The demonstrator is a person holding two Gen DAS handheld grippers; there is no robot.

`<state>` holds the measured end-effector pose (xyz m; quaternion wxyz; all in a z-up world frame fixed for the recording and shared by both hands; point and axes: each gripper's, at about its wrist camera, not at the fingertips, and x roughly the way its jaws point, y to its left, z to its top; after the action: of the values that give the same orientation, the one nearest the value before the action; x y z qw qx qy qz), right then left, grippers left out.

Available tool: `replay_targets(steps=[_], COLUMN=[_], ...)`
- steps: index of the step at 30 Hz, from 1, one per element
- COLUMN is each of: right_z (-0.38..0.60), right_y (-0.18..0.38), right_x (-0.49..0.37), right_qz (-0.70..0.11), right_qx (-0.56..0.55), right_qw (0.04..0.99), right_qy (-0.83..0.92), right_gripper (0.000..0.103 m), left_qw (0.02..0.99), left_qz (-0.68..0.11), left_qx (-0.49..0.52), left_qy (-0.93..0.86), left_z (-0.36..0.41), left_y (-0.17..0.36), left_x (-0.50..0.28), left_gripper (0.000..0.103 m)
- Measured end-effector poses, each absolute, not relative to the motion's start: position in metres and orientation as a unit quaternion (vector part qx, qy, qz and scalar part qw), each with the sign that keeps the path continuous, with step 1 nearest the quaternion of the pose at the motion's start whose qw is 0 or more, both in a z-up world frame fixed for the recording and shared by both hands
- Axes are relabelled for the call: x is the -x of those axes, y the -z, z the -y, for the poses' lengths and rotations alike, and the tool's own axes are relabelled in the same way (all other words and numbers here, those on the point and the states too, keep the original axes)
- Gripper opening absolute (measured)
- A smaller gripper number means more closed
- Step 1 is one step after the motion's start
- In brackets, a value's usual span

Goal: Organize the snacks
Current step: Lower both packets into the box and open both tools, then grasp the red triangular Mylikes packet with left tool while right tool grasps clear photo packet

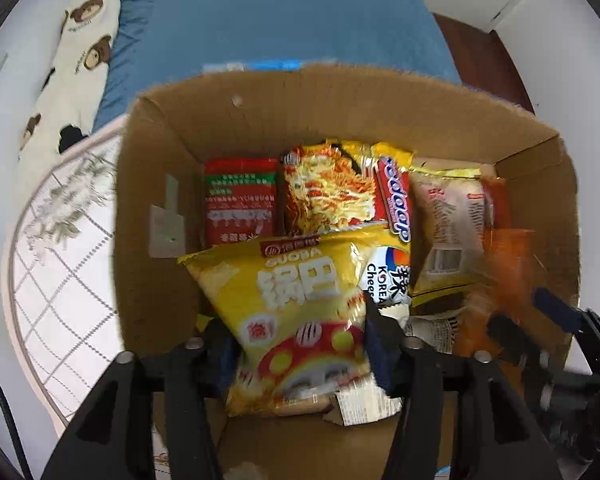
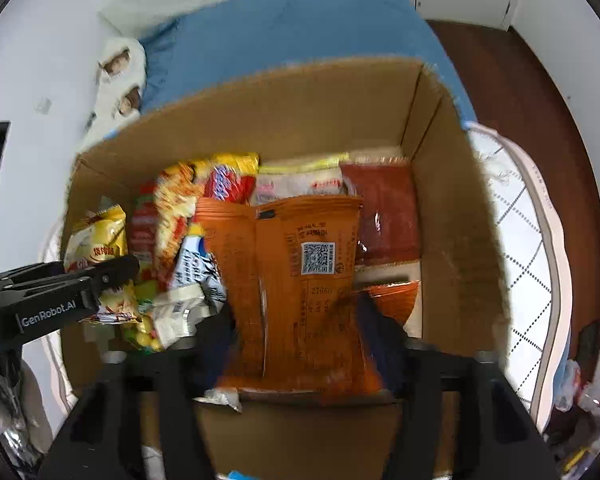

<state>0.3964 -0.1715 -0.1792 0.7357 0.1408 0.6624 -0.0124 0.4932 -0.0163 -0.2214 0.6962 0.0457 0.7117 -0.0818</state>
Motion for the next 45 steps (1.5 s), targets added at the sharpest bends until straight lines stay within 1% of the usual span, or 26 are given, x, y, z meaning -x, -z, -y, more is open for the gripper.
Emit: replay_targets(steps=[1, 2, 6, 10, 24, 38, 45], right_z=[0.170, 0.168, 0.167, 0.168, 0.162, 0.148, 0.142], right_y=[0.185, 0.189, 0.192, 0.187, 0.126, 0.053, 0.030], right_x=[-0.399, -0.400, -0.399, -0.395, -0.341, -0.277, -0.242], right_qz=[-0.667, -0.667, -0.667, -0.659, -0.593, -0.518, -0.504], right_qx=[-0.138, -0.134, -0.136, -0.131, -0.106, -0.068, -0.095], right_qw=[0.732, 0.732, 0.732, 0.740, 0.797, 0.851, 0.858], right_qy=[0.015, 0.015, 0.016, 0.024, 0.044, 0.049, 0.034], right_gripper=[0.099, 0.099, 0.099, 0.099, 0.099, 0.099, 0.099], left_qw=[0.692, 0.693, 0.707, 0.731, 0.808, 0.862, 0.871], left_qz=[-0.716, -0.715, -0.702, -0.678, -0.584, -0.500, -0.486], left_qx=[-0.038, -0.039, -0.046, -0.038, -0.052, -0.036, -0.028], left_qy=[0.086, 0.083, 0.070, 0.066, 0.062, 0.070, 0.062], left_z=[0.016, 0.015, 0.012, 0.007, 0.005, 0.000, -0.012], left_y=[0.226, 0.229, 0.227, 0.211, 0.142, 0.071, 0.054], left_x=[-0.494, -0.495, -0.491, -0.481, -0.408, -0.330, -0.296], left_gripper=[0.068, 0.075, 0.075, 0.075, 0.075, 0.075, 0.075])
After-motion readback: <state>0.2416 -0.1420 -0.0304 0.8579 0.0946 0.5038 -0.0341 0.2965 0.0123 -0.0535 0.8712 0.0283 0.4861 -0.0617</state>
